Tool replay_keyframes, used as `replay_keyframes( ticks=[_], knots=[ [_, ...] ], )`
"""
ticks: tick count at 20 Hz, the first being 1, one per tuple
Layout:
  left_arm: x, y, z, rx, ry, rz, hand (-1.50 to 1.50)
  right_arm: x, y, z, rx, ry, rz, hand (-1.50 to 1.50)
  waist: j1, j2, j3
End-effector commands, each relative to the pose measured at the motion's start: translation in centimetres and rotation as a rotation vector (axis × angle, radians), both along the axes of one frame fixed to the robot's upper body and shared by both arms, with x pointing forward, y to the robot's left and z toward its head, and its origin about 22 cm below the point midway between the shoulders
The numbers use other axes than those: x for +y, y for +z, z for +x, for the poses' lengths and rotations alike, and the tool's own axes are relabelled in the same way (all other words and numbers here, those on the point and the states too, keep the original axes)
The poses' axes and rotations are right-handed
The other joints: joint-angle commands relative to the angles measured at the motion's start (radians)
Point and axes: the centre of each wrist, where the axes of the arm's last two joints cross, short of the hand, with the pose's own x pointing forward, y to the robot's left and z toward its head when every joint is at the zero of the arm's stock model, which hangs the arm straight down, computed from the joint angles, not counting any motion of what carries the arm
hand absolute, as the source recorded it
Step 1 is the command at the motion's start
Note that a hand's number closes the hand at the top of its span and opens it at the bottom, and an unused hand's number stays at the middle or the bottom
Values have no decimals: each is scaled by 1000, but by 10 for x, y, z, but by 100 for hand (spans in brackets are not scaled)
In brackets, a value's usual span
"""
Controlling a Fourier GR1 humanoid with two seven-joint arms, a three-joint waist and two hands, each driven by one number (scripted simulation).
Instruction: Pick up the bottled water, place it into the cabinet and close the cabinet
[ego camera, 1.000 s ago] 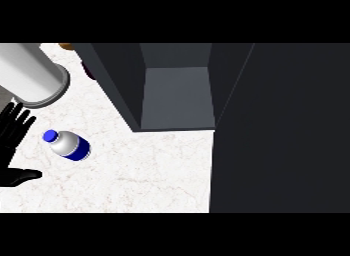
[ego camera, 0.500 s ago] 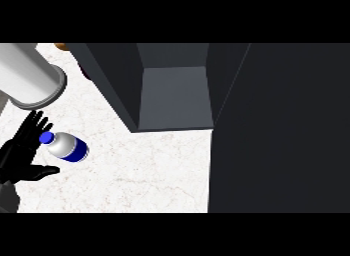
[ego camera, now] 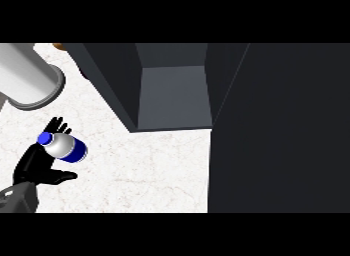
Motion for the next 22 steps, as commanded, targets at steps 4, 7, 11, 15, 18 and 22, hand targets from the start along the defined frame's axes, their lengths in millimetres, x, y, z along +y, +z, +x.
replay_keyframes(
  ticks=[4,7,11,15,18,22],
  knots=[
    [-3,-9,1,-36,-42,-79,150,-1,34,-7,-79,-28,-59,-150,6,2,-1],
    [-21,-30,-16,-74,-22,-44,150,-1,25,-8,-72,-18,-52,-150,2,1,-1],
    [-24,-24,-2,-123,-14,91,150,1,16,-7,-71,8,-61,-150,-6,4,-1],
    [-12,-18,-3,-220,-29,203,150,-3,28,-11,-67,-6,-52,-150,-8,5,-2],
    [-58,-45,-15,-255,-16,225,150,-2,35,-14,-52,-11,-48,-150,10,-2,1],
    [-106,-66,-32,-267,3,232,150,-5,33,-16,-25,-45,-53,-150,34,-9,4]
  ],
)
